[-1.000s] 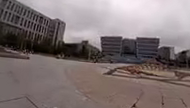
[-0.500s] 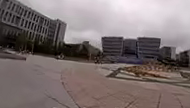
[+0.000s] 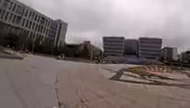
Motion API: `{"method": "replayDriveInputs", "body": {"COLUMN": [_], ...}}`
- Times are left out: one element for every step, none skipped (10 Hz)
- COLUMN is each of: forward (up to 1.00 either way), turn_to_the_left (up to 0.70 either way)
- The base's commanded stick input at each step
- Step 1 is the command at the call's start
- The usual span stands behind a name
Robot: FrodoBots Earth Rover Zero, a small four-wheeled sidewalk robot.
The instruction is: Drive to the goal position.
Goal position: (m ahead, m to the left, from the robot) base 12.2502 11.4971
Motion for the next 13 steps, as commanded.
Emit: {"method": "replayDriveInputs", "body": {"forward": [1.0,1.0,1.0,1.0,1.0,1.0,1.0,1.0,1.0,1.0,1.0,1.0,1.0], "turn_to_the_left": [0.0,0.0,0.0,0.0,0.0,0.0,0.0,0.0,0.0,0.0,0.0,0.0,0.0]}}
